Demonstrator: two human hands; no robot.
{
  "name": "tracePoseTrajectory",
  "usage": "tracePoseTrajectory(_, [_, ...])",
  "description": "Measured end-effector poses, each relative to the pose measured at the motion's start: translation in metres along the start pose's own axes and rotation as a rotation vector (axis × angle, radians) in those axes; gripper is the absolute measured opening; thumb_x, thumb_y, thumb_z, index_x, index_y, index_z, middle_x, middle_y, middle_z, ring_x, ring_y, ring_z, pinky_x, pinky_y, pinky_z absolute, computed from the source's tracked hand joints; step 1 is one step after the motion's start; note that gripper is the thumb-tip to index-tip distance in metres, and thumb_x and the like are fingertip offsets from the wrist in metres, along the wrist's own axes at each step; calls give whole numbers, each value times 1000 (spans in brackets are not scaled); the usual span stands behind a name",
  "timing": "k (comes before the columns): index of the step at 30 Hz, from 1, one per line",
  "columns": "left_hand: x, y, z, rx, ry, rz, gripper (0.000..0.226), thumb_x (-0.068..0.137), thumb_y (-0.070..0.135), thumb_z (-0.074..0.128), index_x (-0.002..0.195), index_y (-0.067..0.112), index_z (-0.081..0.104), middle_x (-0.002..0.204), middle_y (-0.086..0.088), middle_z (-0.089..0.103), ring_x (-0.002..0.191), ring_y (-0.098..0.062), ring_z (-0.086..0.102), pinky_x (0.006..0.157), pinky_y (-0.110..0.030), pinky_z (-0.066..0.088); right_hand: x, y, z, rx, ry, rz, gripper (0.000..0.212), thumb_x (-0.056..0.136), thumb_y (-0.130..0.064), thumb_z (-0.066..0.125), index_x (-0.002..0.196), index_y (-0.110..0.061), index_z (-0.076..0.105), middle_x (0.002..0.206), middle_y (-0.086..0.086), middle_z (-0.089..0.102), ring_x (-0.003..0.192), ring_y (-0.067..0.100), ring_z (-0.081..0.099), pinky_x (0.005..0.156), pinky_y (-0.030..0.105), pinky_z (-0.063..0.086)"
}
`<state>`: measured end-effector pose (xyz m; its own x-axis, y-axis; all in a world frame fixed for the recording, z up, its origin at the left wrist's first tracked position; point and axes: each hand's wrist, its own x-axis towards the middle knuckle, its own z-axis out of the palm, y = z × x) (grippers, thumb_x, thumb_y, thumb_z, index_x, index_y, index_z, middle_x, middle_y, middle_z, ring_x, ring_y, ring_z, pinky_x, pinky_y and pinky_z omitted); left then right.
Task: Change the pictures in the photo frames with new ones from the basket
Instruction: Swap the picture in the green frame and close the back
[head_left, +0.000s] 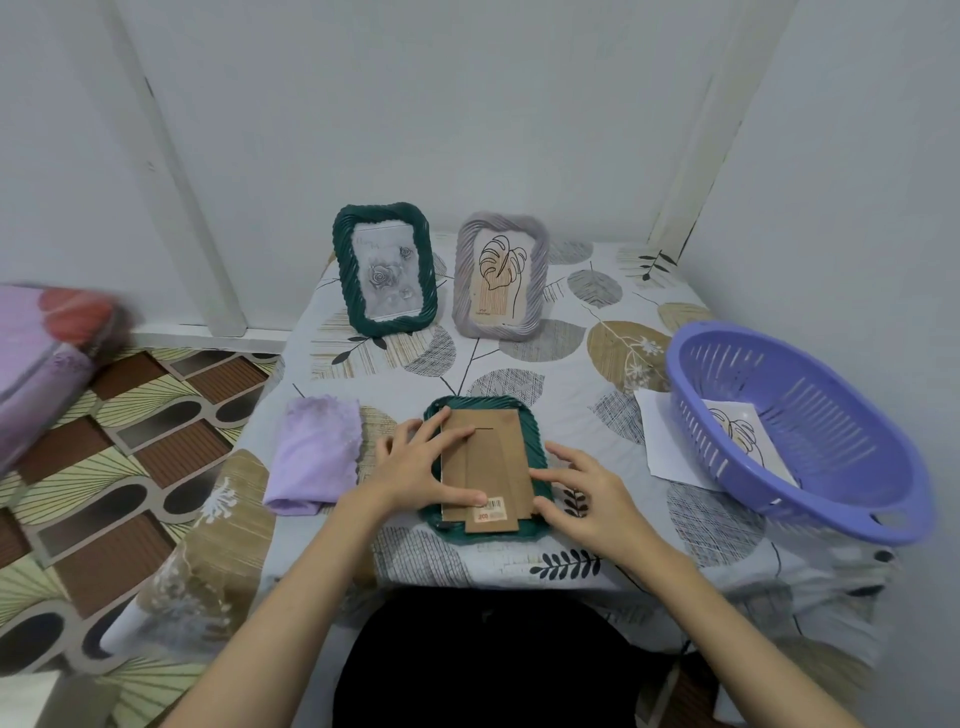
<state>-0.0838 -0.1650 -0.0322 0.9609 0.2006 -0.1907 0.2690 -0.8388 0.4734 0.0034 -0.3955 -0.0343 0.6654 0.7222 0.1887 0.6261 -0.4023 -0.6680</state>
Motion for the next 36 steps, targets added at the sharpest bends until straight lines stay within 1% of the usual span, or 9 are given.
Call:
tracePoseTrajectory(3, [1, -1, 1, -8, 4, 5, 89, 63, 71, 64, 138, 51, 21, 155, 17, -2, 141, -20, 0, 110, -45, 3, -8, 2, 6, -6, 40, 65, 38, 70, -38, 73, 106, -27, 68, 134, -2, 45, 121, 7, 34, 104, 25, 27])
tracePoseTrajectory(5, [1, -1, 1, -7, -3, 0, 93, 57, 75, 64, 137, 52, 21, 155, 17, -2, 140, -20, 1, 110, -44, 3, -9, 3, 10, -38, 51, 71, 50, 64, -55, 64, 107, -30, 67, 132, -2, 49, 120, 8, 35, 105, 30, 28])
tracePoseTrajectory(7, [1, -1, 1, -10, -4, -4, 96, 51, 78, 57, 137, 52, 22, 155, 17, -2, 140, -20, 1, 110, -44, 3, -8, 3, 12, -62, 62, 66, 56, 62, -62, 54, 110, -36, 64, 130, -5, 52, 118, 6, 37, 102, 31, 27])
tracePoseTrajectory(12, [1, 0, 0, -6, -9, -3, 97, 49, 79, 52, 137, 52, 21, 155, 17, -2, 140, -19, 0, 110, -43, 3, -7, 6, 14, -124, 63, 42, 49, 63, -61, 51, 106, -43, 64, 130, -9, 52, 119, 8, 39, 93, 25, 18])
tracePoseTrajectory(20, [1, 0, 0, 4, -17, -4, 96, 51, 78, 52, 138, 51, 20, 155, 17, -3, 141, -20, 0, 110, -44, 3, -8, 8, 21, -117, 134, 37, 41, 64, -57, 53, 100, -42, 67, 127, -11, 53, 114, -3, 34, 91, 28, 19])
tracePoseTrajectory(27, [1, -1, 0, -14, -18, 5, 95, 52, 77, 53, 137, 51, 20, 155, 17, -3, 140, -19, -1, 110, -44, 2, -8, 4, 25, -70, 175, 87, 38, 63, -55, 50, 96, -45, 66, 122, -18, 50, 116, 0, 39, 93, 26, 18])
tracePoseTrajectory(31, [2, -1, -1, -10, -19, 12, 95, 54, 77, 56, 138, 51, 20, 155, 17, -3, 140, -20, 0, 110, -45, 3, 1, 7, 13, 65, 123, 115, 32, 65, -58, 53, 97, -60, 55, 117, -20, 56, 118, 8, 45, 105, 39, 29])
tracePoseTrajectory(33, [2, -1, -2, -10, -22, 13, 93, 59, 74, 62, 138, 50, 20, 155, 16, -3, 140, -21, 0, 110, -46, 3, 15, 12, 6, 121, 137, 150, 31, 68, -56, 54, 98, -61, 54, 114, -19, 60, 113, 13, 50, 102, 46, 36])
tracePoseTrajectory(36, [2, 0, -1, 1, -9, 11, 88, 64, 68, 65, 138, 49, 21, 155, 16, -3, 140, -20, 0, 110, -46, 3, 46, 15, 2, 68, 99, 200, 34, 70, -59, 53, 103, -58, 51, 114, -8, 60, 112, 18, 49, 99, 49, 38])
